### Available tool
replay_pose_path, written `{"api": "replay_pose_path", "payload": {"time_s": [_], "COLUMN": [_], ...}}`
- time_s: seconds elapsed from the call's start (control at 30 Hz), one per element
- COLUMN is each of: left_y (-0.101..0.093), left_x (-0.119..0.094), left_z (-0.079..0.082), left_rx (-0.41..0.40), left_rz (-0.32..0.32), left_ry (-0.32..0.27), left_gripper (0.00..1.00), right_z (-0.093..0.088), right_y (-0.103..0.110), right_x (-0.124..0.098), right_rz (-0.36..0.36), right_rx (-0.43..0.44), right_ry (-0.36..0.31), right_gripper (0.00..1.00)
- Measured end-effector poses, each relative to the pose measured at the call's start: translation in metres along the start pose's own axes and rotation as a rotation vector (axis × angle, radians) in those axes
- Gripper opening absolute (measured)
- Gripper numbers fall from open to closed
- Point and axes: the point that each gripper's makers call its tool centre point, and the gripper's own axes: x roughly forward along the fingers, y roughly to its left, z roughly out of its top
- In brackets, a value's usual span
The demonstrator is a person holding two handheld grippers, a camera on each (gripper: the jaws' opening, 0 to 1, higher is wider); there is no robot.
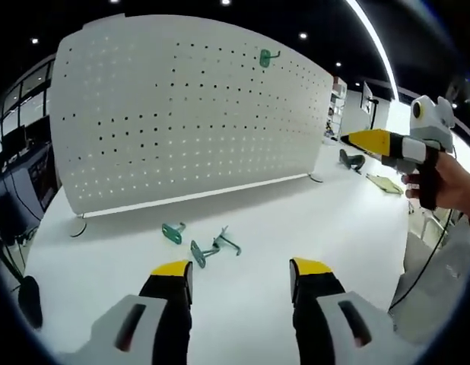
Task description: Insert the hook assembly into the mounting plate slot until the hook locks in place.
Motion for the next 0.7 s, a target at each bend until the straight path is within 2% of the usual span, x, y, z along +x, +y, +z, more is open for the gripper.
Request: {"api": "replay_pose_path", "payload": {"time_s": [0.03, 0.1, 0.23, 0.3, 0.37, 0.43, 0.7], "left_y": [-0.001, 0.004, 0.005, 0.007, 0.009, 0.008, 0.017], "left_x": [0.002, 0.005, 0.011, 0.011, 0.014, 0.017, 0.026], "left_z": [-0.001, -0.001, 0.0, 0.0, 0.0, -0.004, -0.012], "left_rx": [-0.025, -0.042, -0.048, -0.055, -0.062, -0.052, -0.028], "left_rz": [-0.011, 0.007, 0.005, 0.023, 0.021, 0.017, 0.039], "left_ry": [0.005, 0.007, 0.005, 0.002, 0.0, 0.024, 0.058], "left_gripper": [0.53, 0.52, 0.5, 0.45, 0.46, 0.46, 0.44], "right_z": [0.0, -0.002, -0.004, -0.004, -0.003, -0.003, -0.009], "right_y": [0.0, 0.0, -0.001, -0.001, 0.0, 0.0, 0.005], "right_x": [-0.001, -0.002, -0.006, -0.006, -0.007, -0.008, -0.013], "right_rz": [-0.001, -0.002, -0.009, -0.007, -0.006, -0.011, -0.013], "right_rx": [0.0, -0.002, 0.006, 0.006, 0.011, 0.004, 0.02], "right_ry": [0.0, 0.005, 0.009, 0.008, 0.002, 0.002, 0.009], "right_gripper": [0.39, 0.39, 0.38, 0.38, 0.38, 0.38, 0.38]}}
